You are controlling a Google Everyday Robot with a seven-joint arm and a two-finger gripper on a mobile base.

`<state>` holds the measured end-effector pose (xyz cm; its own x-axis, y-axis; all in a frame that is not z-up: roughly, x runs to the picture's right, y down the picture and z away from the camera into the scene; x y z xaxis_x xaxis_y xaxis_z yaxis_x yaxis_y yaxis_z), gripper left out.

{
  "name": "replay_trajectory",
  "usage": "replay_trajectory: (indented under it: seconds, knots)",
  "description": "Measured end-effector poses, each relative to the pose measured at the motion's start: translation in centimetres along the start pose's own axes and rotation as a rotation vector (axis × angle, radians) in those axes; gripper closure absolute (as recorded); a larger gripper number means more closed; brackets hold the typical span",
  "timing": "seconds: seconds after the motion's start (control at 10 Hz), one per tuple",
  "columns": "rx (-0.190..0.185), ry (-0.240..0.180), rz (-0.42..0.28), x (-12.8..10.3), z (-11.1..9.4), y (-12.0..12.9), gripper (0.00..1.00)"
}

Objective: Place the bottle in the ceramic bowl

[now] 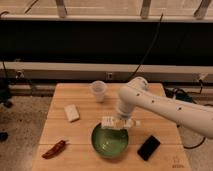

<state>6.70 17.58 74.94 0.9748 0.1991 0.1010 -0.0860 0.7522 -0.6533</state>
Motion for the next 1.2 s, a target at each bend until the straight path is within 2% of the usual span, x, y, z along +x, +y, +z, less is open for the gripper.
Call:
replay_trajectory:
  seconds: [0.9,1.1,1.2]
  knots:
    - [0.001,0.002,-0.022,-0.22,0.64,0.39,0.98]
    - [0.001,0.003,-0.029,-0.28,0.79,0.48,0.79]
    - [0.002,0.003,-0.031,-0.28,0.83,0.51,0.77]
